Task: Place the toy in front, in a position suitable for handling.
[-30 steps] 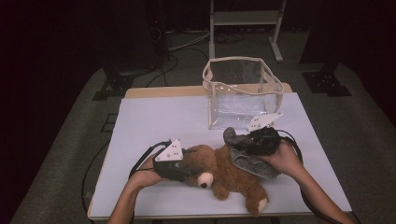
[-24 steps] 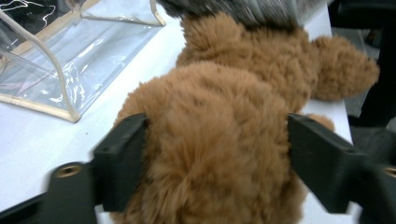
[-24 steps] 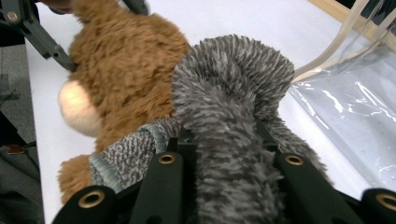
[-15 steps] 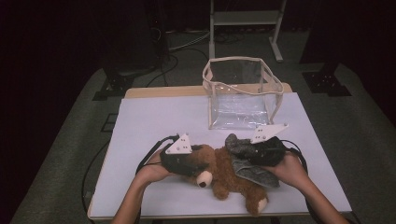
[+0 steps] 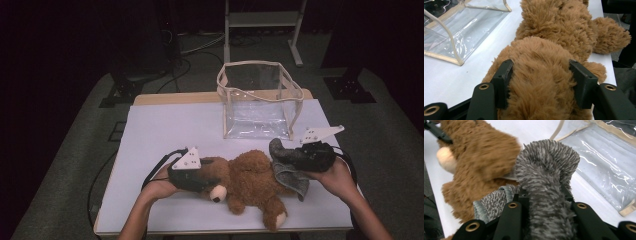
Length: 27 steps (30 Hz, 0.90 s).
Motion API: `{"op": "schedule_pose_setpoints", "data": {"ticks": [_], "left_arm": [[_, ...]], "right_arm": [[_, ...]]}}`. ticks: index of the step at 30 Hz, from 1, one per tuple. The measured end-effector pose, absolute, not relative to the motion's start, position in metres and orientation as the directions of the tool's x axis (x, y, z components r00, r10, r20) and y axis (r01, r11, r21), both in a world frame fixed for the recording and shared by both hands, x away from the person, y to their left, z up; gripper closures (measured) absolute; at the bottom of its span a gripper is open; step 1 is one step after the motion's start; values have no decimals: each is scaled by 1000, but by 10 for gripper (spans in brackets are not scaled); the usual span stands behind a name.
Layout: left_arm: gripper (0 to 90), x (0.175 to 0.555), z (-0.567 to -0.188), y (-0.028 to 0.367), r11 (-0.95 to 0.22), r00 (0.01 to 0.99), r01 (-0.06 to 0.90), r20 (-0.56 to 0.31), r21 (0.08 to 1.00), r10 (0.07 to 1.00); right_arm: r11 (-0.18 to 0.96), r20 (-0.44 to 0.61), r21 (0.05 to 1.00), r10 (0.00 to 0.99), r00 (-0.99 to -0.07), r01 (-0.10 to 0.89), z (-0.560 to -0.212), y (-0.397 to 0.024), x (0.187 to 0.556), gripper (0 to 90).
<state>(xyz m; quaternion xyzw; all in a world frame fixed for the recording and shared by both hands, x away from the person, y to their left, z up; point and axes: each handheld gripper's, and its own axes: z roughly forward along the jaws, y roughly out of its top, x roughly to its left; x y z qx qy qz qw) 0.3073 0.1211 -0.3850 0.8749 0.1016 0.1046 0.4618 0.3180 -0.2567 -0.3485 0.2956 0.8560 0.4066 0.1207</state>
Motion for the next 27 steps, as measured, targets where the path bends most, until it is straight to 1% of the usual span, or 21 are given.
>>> {"op": "schedule_pose_setpoints", "data": {"ticks": [4,5,6,7,9,10,11,13,18,20,21,23,24,27], "left_arm": [[426,307,-386,122,-547,959,79,87,833,271],[426,307,-386,122,-547,959,78,87,834,270],[424,307,-386,122,-548,960,79,86,833,268],[422,307,-386,122,-548,960,79,86,833,268],[419,306,-386,123,-547,960,78,85,833,266],[419,306,-386,123,-548,960,77,86,833,265],[417,306,-386,123,-548,960,77,86,833,266],[414,306,-386,123,-550,961,72,91,832,262],[409,305,-386,123,-555,962,62,98,829,253],[410,305,-387,123,-556,962,64,96,829,254],[410,304,-387,123,-555,962,65,95,829,254],[413,304,-387,123,-554,963,65,94,830,254],[415,304,-387,123,-555,962,64,96,829,254],[416,303,-386,123,-560,963,61,99,826,252]], "right_arm": [[503,55,759,583,-811,413,-347,-248,328,712],[509,68,755,568,-821,415,-348,-244,331,712],[520,100,750,523,-847,410,-348,-231,335,712],[520,100,750,523,-847,410,-348,-231,335,712],[535,107,750,482,-869,389,-346,-216,336,713],[529,129,763,438,-889,372,-342,-205,335,713],[531,130,768,419,-899,359,-340,-198,334,713],[538,126,768,405,-906,347,-338,-191,333,713],[563,139,765,330,-934,313,-340,-159,327,713],[582,131,757,308,-942,296,-343,-151,323,713],[603,106,750,296,-949,272,-344,-148,321,713],[608,102,746,297,-949,270,-344,-149,318,713],[632,65,732,306,-950,253,-343,-154,314,712],[643,43,723,324,-945,253,-342,-163,311,712]]}}
